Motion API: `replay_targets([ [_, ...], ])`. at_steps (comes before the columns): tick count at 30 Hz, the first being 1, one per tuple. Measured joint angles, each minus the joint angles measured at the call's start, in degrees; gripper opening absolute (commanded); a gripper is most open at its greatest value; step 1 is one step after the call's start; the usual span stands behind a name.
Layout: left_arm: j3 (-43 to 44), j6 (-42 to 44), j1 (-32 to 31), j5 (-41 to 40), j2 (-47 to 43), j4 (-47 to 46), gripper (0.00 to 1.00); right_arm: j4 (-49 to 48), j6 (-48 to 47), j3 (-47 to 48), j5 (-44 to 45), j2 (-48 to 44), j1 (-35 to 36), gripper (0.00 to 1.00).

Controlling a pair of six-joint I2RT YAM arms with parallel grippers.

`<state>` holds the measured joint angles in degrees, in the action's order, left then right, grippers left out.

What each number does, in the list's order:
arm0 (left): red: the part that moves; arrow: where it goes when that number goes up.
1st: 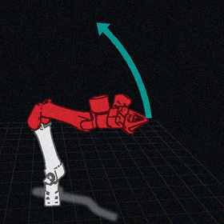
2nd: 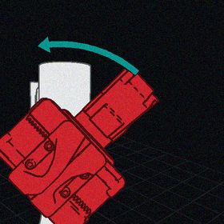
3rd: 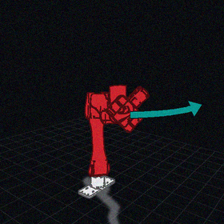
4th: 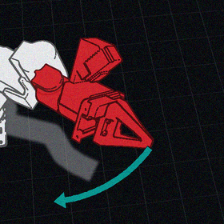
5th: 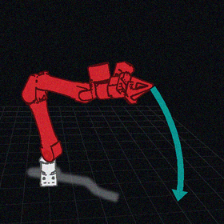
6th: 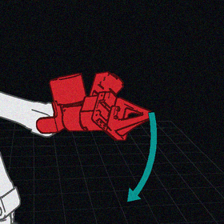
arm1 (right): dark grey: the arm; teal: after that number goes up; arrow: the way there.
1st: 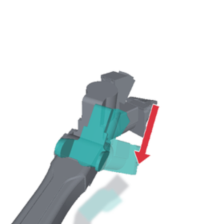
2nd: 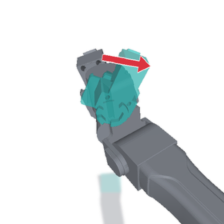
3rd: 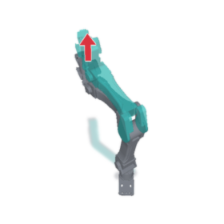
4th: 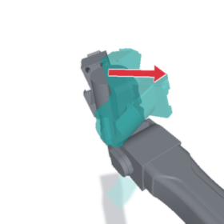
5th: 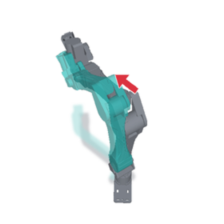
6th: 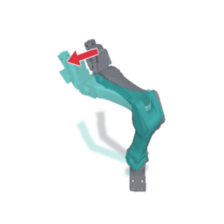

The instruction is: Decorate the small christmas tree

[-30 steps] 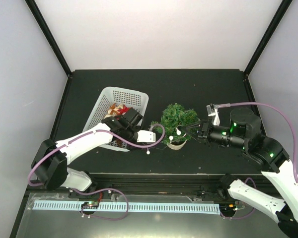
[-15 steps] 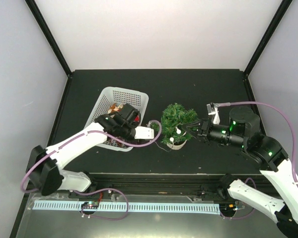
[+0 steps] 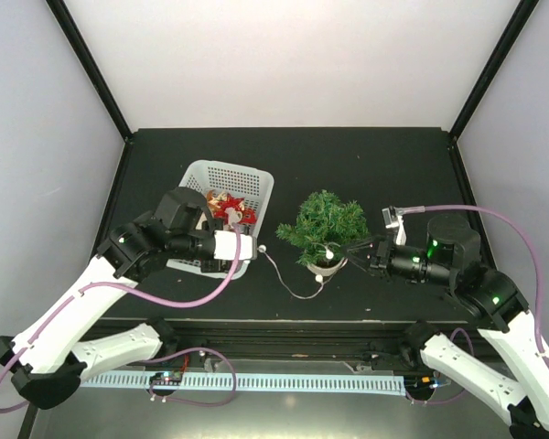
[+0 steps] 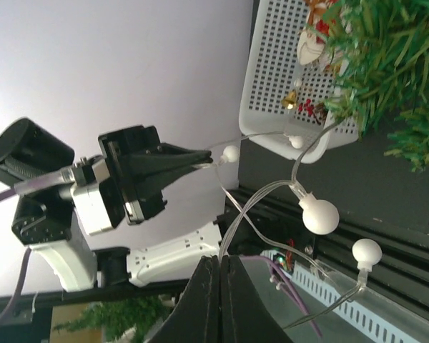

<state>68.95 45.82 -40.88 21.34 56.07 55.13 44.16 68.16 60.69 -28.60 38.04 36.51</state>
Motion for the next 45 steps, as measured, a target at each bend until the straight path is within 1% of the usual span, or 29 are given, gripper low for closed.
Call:
replay_targets([
  [5, 0.0, 0.0, 0.0, 0.4, -0.7, 1.9, 0.02, -0.2, -2.1, -2.3, -3.4, -2.3, 0.0, 0.01],
  [10, 0.0, -0.3, 0.0, 1.2, -0.5, 2.3, 0.02, 1.1, -5.5, -2.6, -5.4, -2.3, 0.0, 0.01],
  [13, 0.0, -0.5, 0.0, 1.5, -0.4, 2.3, 0.02, 1.9, -6.8, -5.2, -6.1, -2.4, 0.0, 0.01],
  [18, 1.3, -0.8, 0.0, 1.9, 0.4, 2.8, 0.02, 5.3, -7.4, -11.4, -5.3, -3.3, 0.0, 0.01],
  [21, 3.6, -1.1, 0.0, 2.1, 1.0, 3.6, 0.02, 7.5, -7.4, -13.7, -3.6, -4.4, 0.0, 0.01],
  [26, 11.5, -2.1, -0.6, 2.3, 3.3, 5.7, 0.02, 9.9, -6.5, -14.2, 0.5, -4.8, 0.0, 0.01],
  [30, 22.1, -3.0, -2.0, 1.9, 7.9, 8.2, 0.01, 12.2, -5.8, -14.2, 4.6, -4.6, 0.0, 0.01],
  [37, 35.9, -2.6, -5.5, 0.5, 15.0, 11.9, 0.01, 14.2, -3.2, -14.2, 10.4, -4.9, -0.7, 0.01],
  [41, 40.7, -1.6, -6.9, -0.1, 17.5, 13.3, 0.02, 14.7, -1.3, -14.9, 12.7, -6.3, -1.0, 0.02],
  [45, 44.7, -0.6, -8.5, -0.9, 20.6, 13.9, 0.02, 14.6, 1.6, -17.8, 14.4, -8.2, -1.3, 0.06],
])
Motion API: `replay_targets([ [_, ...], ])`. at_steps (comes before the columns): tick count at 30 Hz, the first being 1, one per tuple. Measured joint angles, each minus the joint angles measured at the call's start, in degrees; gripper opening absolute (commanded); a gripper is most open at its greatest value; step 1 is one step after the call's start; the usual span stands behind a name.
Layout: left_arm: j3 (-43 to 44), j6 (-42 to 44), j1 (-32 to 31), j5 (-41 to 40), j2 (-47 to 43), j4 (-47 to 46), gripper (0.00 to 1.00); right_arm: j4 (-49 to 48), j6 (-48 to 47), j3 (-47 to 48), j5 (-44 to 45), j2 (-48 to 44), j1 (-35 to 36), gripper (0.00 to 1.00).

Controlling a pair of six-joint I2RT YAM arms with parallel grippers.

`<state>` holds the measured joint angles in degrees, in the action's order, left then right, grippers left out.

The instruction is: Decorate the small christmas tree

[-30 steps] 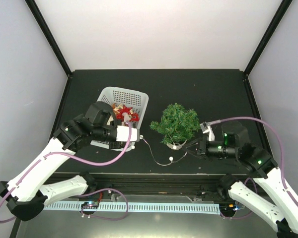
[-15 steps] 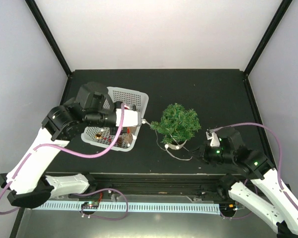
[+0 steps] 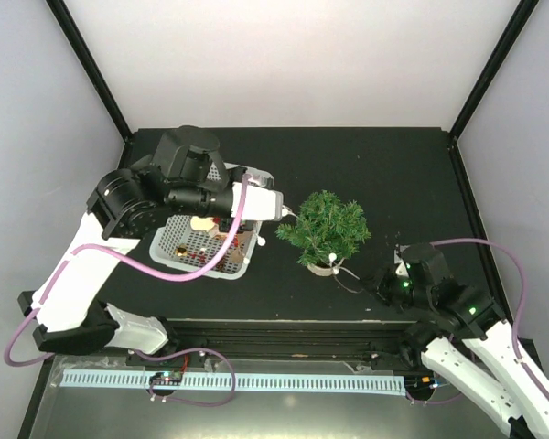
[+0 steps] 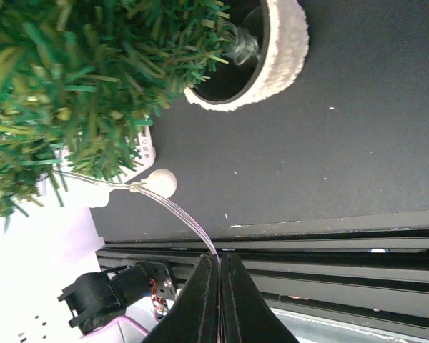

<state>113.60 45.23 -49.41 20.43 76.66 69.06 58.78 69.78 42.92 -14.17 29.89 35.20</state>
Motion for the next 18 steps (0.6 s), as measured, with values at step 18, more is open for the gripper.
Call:
replay_targets([
  [18, 18.6, 5.6, -3.7, -6.3, 15.4, -1.6, 0.02, -7.7, 10.0, -8.3, 1.1, -3.2, -0.9, 0.13],
])
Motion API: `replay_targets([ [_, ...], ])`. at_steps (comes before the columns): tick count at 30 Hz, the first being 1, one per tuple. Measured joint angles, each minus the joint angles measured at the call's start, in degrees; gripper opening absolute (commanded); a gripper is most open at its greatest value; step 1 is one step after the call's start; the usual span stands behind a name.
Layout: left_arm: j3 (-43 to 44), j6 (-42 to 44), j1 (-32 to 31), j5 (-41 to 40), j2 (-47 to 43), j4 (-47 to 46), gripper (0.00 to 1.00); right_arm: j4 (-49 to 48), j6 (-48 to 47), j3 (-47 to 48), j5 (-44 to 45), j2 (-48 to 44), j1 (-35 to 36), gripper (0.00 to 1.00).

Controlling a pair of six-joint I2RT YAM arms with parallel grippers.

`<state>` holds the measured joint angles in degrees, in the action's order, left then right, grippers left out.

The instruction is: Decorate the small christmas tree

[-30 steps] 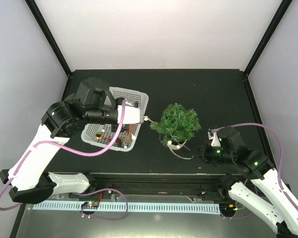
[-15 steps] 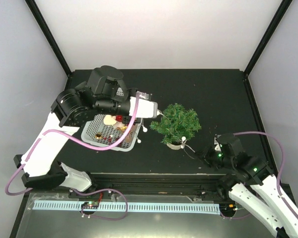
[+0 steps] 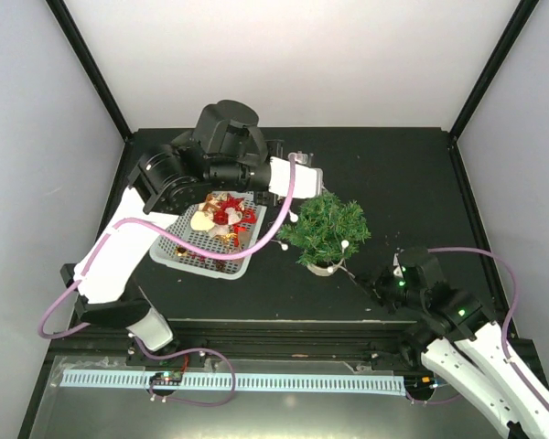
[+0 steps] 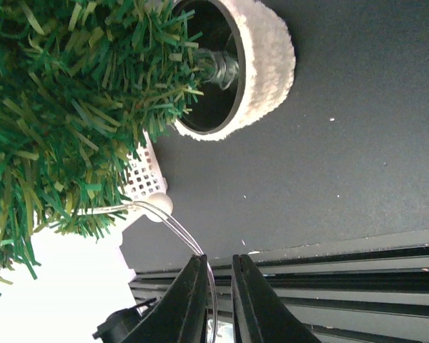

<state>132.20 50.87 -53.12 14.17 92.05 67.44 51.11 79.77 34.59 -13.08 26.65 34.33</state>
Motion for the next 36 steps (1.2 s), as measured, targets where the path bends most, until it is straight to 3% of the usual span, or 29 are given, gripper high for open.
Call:
replay_targets([
  [27, 0.8, 4.3, -0.3, -17.6, 8.2, -21.5, 0.02, 0.7, 14.4, -5.4, 9.9, -14.7, -1.0, 0.20],
  [36, 0.8, 7.3, -0.6, -18.5, 10.7, -26.2, 0.02, 1.2, 9.6, 0.4, 12.1, -7.7, -1.1, 0.29],
])
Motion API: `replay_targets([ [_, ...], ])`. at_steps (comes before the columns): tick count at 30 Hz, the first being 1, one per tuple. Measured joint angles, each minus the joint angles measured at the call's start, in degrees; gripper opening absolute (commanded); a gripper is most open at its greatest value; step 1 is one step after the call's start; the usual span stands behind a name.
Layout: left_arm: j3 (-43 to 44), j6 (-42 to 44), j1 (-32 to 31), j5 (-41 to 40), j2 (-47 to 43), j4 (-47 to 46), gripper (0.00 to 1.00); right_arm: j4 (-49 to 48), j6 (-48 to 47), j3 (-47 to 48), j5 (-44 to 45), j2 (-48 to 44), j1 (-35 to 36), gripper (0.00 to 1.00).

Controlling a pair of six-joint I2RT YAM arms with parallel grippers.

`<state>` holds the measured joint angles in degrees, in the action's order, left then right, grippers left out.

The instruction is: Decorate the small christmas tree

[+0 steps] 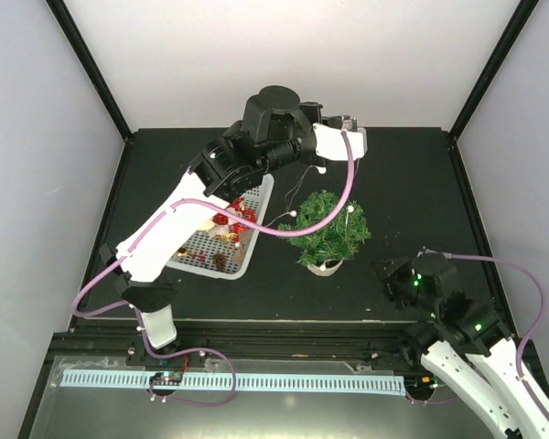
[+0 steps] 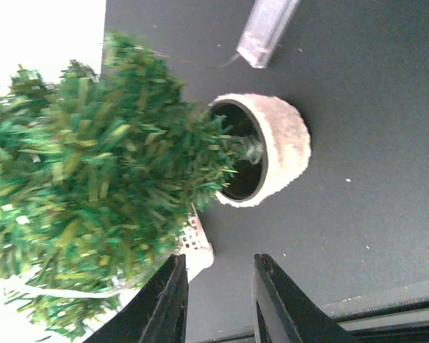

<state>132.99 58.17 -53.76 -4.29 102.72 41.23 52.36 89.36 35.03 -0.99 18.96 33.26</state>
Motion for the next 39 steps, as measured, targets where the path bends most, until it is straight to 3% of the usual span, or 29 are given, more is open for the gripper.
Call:
replay_targets([
  [15, -2.4, 6.4, -0.9, 3.8, 2.5, -9.8, 0.02, -2.1, -12.0, 6.7, 2.1, 5.5, 0.0, 0.42],
  [27, -3.1, 8.4, -3.3, 9.9, 6.0, -13.0, 0.02, -3.1, -13.8, 5.1, 2.4, 1.8, 0.0, 0.45],
  [33, -3.1, 10.4, -4.3, 7.2, 8.9, -20.2, 0.02, -3.3, -13.5, 3.9, 2.8, -1.2, 0.0, 0.45],
  [39, 1.8, 13.3, -3.5, 1.5, 18.7, -29.7, 0.02, -3.6, -13.0, 3.3, 3.5, -3.0, 0.0, 0.45],
])
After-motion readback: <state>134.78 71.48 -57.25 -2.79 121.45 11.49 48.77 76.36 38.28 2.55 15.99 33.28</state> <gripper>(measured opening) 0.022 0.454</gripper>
